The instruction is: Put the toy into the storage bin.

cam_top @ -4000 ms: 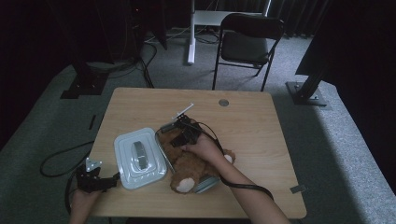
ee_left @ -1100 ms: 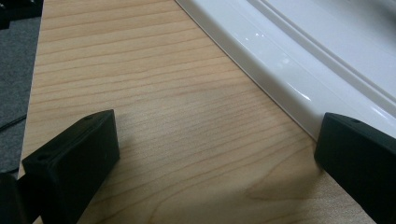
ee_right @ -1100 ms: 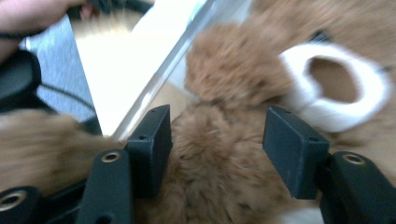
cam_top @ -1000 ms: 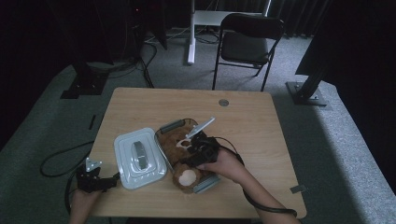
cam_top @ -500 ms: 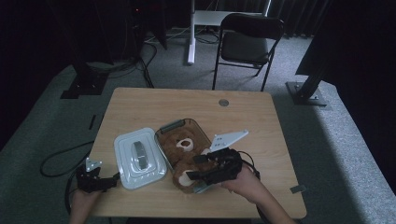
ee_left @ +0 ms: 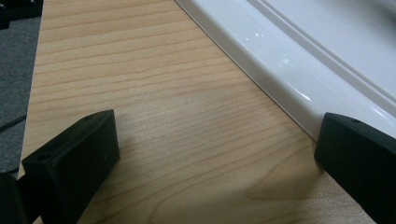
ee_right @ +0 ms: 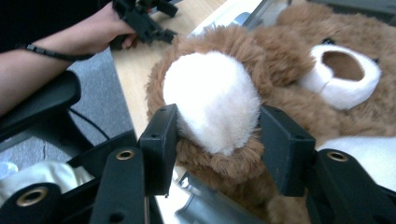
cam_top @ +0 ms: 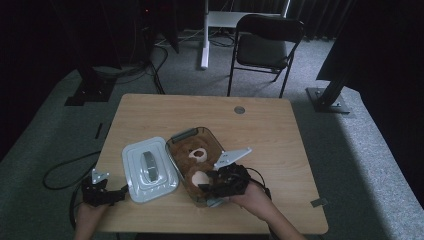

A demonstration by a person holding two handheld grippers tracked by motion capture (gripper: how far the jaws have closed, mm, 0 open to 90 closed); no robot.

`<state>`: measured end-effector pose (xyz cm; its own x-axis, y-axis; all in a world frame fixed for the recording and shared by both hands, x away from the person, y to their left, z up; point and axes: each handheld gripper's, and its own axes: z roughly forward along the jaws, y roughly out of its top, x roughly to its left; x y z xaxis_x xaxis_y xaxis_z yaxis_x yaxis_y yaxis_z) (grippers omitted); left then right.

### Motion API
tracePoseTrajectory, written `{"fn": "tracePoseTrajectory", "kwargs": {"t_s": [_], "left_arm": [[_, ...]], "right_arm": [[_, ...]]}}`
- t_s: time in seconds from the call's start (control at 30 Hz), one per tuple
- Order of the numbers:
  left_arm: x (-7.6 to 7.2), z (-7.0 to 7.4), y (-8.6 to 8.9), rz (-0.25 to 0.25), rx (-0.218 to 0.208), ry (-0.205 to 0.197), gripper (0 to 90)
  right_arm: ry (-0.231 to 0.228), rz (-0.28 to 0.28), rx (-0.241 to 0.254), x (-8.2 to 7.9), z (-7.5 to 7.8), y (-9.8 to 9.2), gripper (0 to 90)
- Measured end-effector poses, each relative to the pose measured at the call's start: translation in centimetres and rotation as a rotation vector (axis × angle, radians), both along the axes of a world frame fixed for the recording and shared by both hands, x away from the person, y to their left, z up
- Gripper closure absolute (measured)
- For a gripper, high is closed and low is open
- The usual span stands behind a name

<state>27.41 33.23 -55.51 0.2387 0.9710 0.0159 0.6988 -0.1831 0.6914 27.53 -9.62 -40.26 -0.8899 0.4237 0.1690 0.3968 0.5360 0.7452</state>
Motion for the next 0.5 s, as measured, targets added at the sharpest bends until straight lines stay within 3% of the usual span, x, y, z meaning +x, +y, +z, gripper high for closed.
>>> {"fn": "tracePoseTrajectory", "kwargs": {"t_s": [0.2, 0.4, 0.5], "left_arm": [[0.0, 0.0, 0.0, 0.0, 0.0, 0.0, 0.6], [0.0, 0.0, 0.0, 0.0, -0.002, 0.0, 0.6], [0.0, 0.0, 0.0, 0.0, -0.007, -0.005, 0.6]], "right_arm": [[-0.01, -0.069, -0.016, 2.2, 0.1, 1.4, 51.8], [0.023, -0.05, -0.046, 3.6, -1.0, 3.3, 52.8], [0.056, -0.038, -0.085, 4.7, -1.8, 4.2, 52.4]]}}
